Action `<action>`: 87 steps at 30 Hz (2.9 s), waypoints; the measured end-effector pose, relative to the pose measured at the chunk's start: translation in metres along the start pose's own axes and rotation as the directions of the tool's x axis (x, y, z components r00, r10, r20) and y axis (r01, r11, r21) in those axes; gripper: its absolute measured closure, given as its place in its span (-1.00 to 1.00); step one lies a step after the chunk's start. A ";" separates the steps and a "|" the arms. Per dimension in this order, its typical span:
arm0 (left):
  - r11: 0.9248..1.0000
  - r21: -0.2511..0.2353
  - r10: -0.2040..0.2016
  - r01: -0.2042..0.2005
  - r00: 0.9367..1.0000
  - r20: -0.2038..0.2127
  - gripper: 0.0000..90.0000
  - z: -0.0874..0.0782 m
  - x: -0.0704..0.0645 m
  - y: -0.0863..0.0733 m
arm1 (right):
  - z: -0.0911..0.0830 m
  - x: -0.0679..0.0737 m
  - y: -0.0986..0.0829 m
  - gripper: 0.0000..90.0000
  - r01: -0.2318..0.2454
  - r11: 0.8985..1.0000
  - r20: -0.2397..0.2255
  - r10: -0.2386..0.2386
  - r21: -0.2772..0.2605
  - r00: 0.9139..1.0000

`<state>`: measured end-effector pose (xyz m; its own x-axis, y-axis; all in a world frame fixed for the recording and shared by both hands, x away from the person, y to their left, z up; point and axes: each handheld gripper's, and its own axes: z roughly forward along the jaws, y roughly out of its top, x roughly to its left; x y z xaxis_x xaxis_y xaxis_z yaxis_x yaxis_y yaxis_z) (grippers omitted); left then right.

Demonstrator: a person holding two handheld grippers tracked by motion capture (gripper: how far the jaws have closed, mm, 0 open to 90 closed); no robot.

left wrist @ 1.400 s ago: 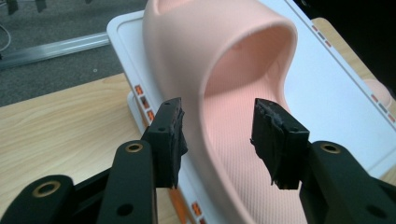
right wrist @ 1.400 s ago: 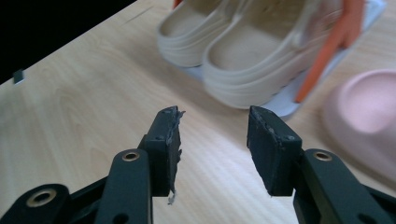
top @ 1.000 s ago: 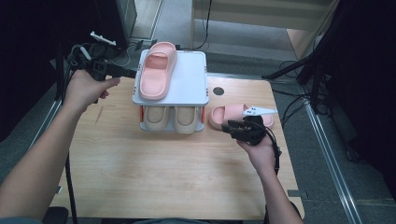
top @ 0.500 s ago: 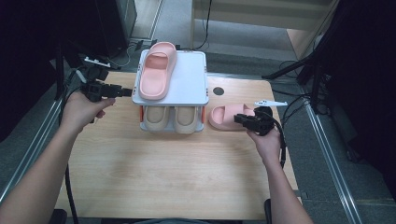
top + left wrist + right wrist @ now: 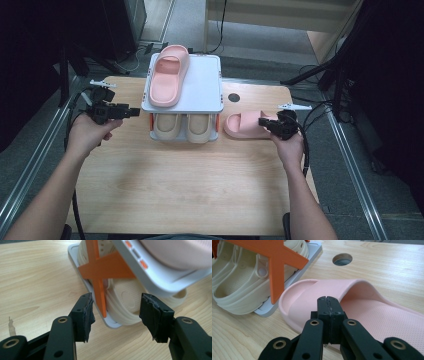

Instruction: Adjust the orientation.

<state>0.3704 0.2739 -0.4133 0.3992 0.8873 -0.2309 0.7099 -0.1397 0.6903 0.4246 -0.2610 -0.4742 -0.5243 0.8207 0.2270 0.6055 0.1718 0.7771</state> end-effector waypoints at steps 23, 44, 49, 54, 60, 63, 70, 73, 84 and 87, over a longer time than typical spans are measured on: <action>0.999 -0.028 0.044 -0.044 0.999 -0.001 -0.04 0.001 -0.013 -0.057 | 0.012 -0.019 -0.013 1.00 0.023 0.992 0.069 -0.032 0.127 0.997; 0.997 0.006 0.080 -0.080 0.996 0.028 -0.04 0.021 -0.028 -0.074 | 0.022 0.027 -0.015 1.00 0.036 0.984 0.058 -0.048 0.177 0.997; 0.996 0.001 0.085 -0.085 0.996 0.037 -0.04 0.026 -0.031 -0.072 | 0.023 0.033 -0.016 1.00 0.026 0.983 0.057 -0.037 0.182 0.998; 0.996 0.007 0.094 -0.094 0.994 0.048 -0.03 0.029 -0.034 -0.070 | 0.025 0.040 -0.015 1.00 0.016 0.984 0.055 -0.026 0.179 0.998; 0.994 0.020 0.104 -0.105 0.993 0.060 -0.03 0.035 -0.037 -0.069 | 0.029 0.049 -0.015 1.00 -0.006 0.985 0.044 -0.002 0.170 0.999; 0.993 0.031 0.114 -0.116 0.991 0.064 -0.04 0.037 -0.038 -0.069 | 0.033 0.049 -0.015 1.00 -0.033 0.986 0.019 0.030 0.164 0.999; 0.991 0.043 0.122 -0.125 0.990 0.072 -0.04 0.039 -0.041 -0.069 | 0.032 0.049 -0.013 0.94 -0.038 0.988 0.020 0.035 0.150 0.999; 0.992 0.038 0.119 -0.122 0.990 0.074 -0.04 0.040 -0.041 -0.068 | 0.023 0.047 -0.012 0.91 -0.048 0.990 0.017 0.047 0.131 0.999; 0.992 0.037 0.114 -0.119 0.987 0.110 -0.04 0.048 -0.043 -0.061 | -0.010 0.040 -0.017 0.75 -0.059 0.997 0.022 0.058 0.053 0.998; 0.992 0.044 0.111 -0.117 0.986 0.122 -0.04 0.052 -0.044 -0.058 | -0.017 0.035 -0.021 0.69 -0.063 0.997 0.041 0.061 0.041 0.997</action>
<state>0.3420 0.2204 -0.4785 0.5431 0.8063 -0.2345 0.6832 -0.2619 0.6817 0.3833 -0.2449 -0.4723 -0.4611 0.8515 0.2497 0.6611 0.1420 0.7368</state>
